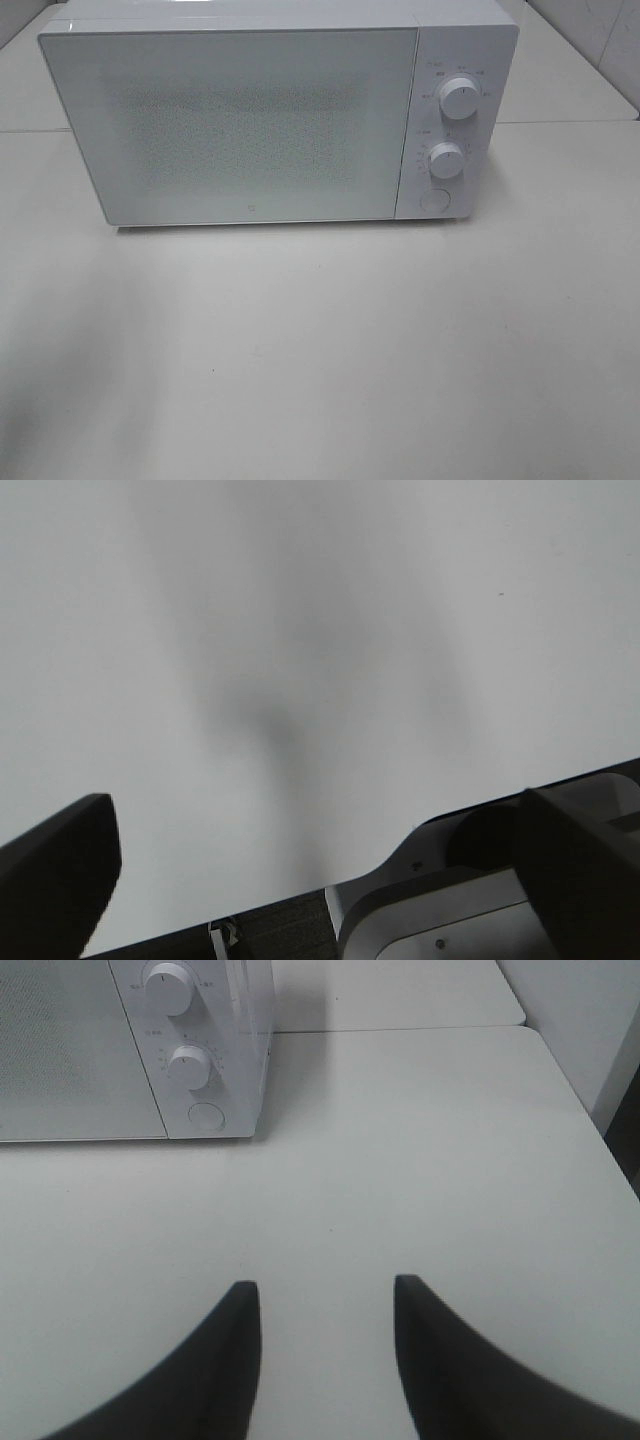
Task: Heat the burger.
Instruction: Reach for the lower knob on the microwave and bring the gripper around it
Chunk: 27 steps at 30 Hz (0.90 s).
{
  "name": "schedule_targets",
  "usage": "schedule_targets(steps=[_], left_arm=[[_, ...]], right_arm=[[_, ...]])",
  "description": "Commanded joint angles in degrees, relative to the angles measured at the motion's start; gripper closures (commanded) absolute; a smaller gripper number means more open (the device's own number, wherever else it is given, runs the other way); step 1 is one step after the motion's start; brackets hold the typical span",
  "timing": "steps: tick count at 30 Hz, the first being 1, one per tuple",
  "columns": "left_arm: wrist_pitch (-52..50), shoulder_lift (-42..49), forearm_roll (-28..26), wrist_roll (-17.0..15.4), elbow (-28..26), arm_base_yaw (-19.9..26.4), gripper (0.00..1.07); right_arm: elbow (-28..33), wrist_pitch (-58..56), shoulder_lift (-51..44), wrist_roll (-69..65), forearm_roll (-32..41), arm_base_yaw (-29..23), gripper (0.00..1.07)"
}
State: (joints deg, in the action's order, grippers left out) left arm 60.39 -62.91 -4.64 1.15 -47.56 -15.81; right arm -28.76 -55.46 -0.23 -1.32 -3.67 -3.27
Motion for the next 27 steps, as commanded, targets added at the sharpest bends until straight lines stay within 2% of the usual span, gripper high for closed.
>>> schedule_targets(steps=[1, 3, 5, 11, 13, 19, 26, 27], left_arm=[[0.3, 4.0, 0.2, 2.4, 2.7, 3.6, 0.05], [0.3, 5.6, 0.7, 3.1, 3.8, 5.1, 0.05], [0.3, 11.2, 1.4, 4.0, 7.2, 9.2, 0.05], [0.3, 16.6, 1.4, 4.0, 10.4, 11.9, 0.05], [0.3, 24.4, 1.4, 4.0, 13.1, 13.9, 0.05], [0.3, 34.3, 1.3, 4.0, 13.5, 14.4, 0.05], [0.4, 39.1, 0.6, 3.8, 13.6, 14.4, 0.05], [0.4, 40.3, -0.1, 3.0, 14.3, 14.4, 0.05]], right_arm=[[0.4, 0.3, -1.5, 0.3, 0.2, 0.3, 0.62], [0.4, 0.3, -1.5, 0.3, 0.2, 0.3, 0.62], [0.4, 0.3, -1.5, 0.3, 0.2, 0.3, 0.62], [0.4, 0.3, -1.5, 0.3, 0.2, 0.3, 0.62], [0.4, 0.3, -1.5, 0.3, 0.2, 0.3, 0.62], [0.4, 0.3, -1.5, 0.3, 0.2, 0.3, 0.62], [0.4, 0.3, -1.5, 0.3, 0.2, 0.3, 0.62], [0.4, 0.3, -1.5, 0.3, 0.2, 0.3, 0.62]])
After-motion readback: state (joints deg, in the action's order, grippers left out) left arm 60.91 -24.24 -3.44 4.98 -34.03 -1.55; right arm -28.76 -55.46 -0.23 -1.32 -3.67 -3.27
